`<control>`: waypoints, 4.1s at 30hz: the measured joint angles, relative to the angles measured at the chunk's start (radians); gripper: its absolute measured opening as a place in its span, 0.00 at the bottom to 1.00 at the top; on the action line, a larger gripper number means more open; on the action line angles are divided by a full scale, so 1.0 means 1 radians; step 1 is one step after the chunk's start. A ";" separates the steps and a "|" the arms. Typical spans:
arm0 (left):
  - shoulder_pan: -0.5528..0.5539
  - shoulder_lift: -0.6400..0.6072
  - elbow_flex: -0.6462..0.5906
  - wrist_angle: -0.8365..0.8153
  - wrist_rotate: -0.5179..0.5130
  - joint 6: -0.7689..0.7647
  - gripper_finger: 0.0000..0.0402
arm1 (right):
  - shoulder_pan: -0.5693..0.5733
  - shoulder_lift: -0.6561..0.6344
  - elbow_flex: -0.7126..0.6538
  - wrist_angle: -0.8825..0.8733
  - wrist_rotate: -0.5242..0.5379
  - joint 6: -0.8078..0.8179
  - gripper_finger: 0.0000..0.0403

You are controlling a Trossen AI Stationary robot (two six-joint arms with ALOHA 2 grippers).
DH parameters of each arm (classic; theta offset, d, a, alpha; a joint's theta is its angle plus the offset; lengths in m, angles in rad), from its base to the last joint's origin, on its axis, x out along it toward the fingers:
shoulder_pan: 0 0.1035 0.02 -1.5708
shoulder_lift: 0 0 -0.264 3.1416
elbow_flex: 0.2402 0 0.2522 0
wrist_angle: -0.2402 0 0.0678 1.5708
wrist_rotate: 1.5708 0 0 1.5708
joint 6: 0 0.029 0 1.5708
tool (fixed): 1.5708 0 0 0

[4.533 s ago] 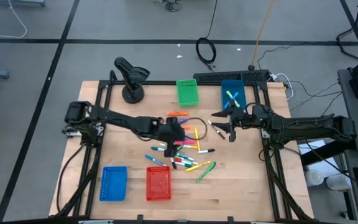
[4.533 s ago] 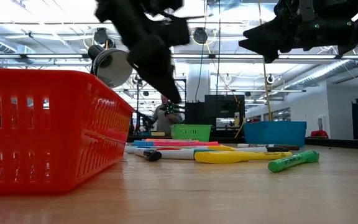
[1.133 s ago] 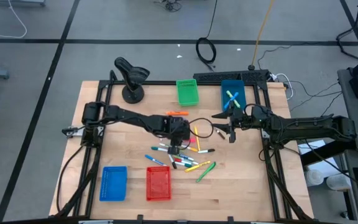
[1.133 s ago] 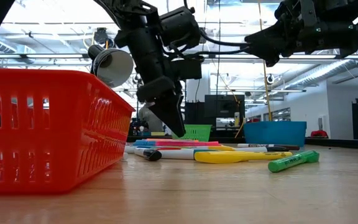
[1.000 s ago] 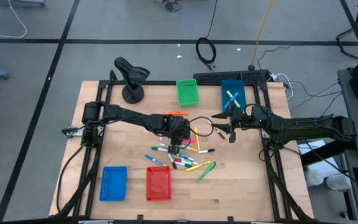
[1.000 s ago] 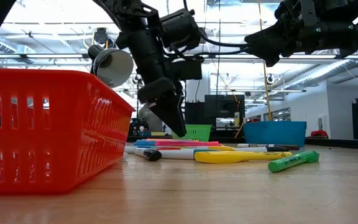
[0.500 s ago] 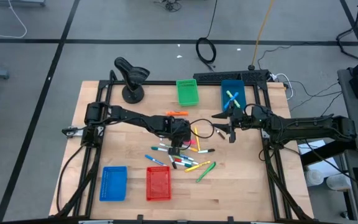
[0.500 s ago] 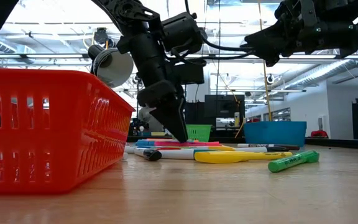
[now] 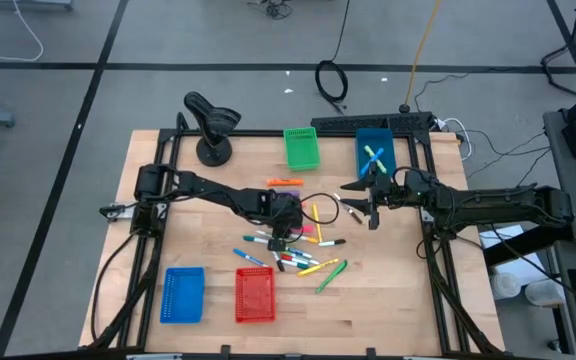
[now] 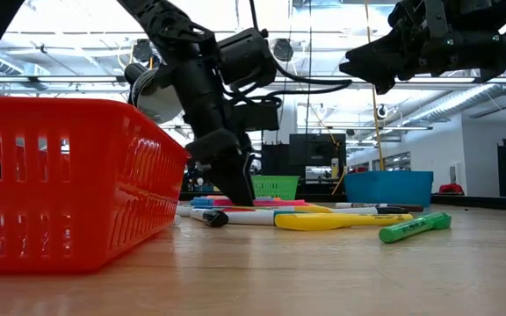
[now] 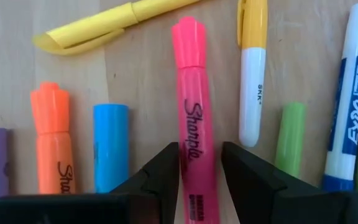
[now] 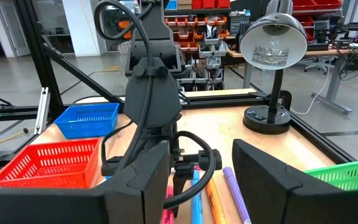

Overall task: Pick & Place Markers
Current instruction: Put the pink highlighter into the dark blue bin

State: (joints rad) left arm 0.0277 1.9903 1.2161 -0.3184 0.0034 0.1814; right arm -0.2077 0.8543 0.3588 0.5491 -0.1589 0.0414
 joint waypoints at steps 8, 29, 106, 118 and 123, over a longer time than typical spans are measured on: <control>0.000 0.000 -0.002 0.015 -0.001 -0.031 0.32 | 0.000 0.000 0.000 0.000 0.000 0.000 0.41; -0.010 -0.010 -0.003 -0.004 -0.008 -0.047 0.16 | 0.000 0.000 0.000 0.000 0.000 0.000 0.41; 0.009 -0.257 -0.414 1.328 0.407 -0.037 0.16 | 0.288 0.571 0.244 0.463 0.111 -0.183 0.63; 0.010 -0.257 -0.413 1.309 0.405 -0.038 0.16 | 0.303 0.605 0.286 0.438 0.102 -0.166 0.49; 0.010 -0.257 -0.413 1.308 0.405 -0.045 0.16 | 0.304 0.597 0.286 0.439 0.102 -0.156 0.38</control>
State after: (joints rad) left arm 0.0376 1.7329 0.8028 0.9897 0.4084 0.1360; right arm 0.0963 1.4511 0.6453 0.9881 -0.0566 -0.1150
